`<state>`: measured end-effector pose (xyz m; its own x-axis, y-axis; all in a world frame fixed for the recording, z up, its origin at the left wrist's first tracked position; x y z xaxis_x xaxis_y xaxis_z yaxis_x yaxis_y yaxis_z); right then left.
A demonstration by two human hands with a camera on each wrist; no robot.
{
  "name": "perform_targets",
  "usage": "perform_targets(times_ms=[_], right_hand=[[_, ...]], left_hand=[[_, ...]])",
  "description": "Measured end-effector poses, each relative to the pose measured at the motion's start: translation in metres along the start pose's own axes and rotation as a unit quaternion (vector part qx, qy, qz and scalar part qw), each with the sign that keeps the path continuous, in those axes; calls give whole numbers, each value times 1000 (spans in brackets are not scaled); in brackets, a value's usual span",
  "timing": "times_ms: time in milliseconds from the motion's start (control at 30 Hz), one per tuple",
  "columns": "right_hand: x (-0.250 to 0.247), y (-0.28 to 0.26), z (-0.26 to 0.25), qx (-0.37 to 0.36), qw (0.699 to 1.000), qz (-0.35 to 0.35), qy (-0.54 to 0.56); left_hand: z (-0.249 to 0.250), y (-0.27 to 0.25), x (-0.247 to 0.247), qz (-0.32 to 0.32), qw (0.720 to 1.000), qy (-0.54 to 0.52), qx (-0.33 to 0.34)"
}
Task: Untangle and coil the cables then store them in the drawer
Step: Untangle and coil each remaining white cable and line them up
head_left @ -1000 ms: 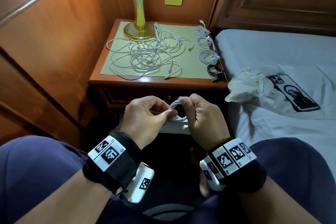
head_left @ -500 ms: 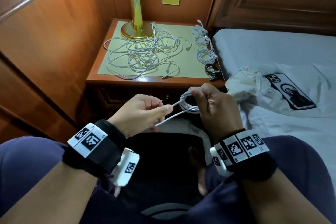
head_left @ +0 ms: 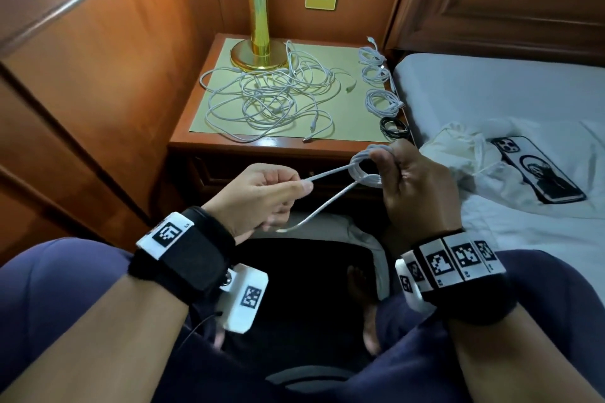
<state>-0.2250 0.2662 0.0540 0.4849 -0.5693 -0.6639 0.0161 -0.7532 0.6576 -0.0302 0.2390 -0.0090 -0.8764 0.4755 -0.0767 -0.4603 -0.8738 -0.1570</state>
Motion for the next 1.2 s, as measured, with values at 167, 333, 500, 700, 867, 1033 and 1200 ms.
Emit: perform_targets(times_ms=[167,333,500,700,867,1033,1200], right_hand=[[-26,2,41,113,989,87,-48],[-20,-10,96,362,911,69,184],[12,-32,104,523,705,36,477],[14,-22,82,428,775,-10,464],[10,-16,57,267,930,-61,244],[25,-19,33,197,945,-184,188],[54,-36,17,178,895,-355,203]], left_hand=[[-19,-3,-9,-42,977,207,-11],[-15,-1,-21,42,997,51,43],[-17,4,-21,136,943,284,111],[-19,-8,21,63,874,435,206],[-15,-19,52,10,835,485,258],[7,-27,58,5,870,395,295],[27,-27,33,92,917,228,312]])
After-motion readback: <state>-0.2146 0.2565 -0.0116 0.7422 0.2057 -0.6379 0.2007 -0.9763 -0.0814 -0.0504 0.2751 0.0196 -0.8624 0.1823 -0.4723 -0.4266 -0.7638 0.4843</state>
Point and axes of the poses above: each hand's wrist, its own y-axis towards the middle knuckle, its own x-axis out of the palm, z = x × y, the point moved 8 cm from there along y, towards the middle knuckle, and after that the axes turned 1 degree about x, right-handed, at the moved point
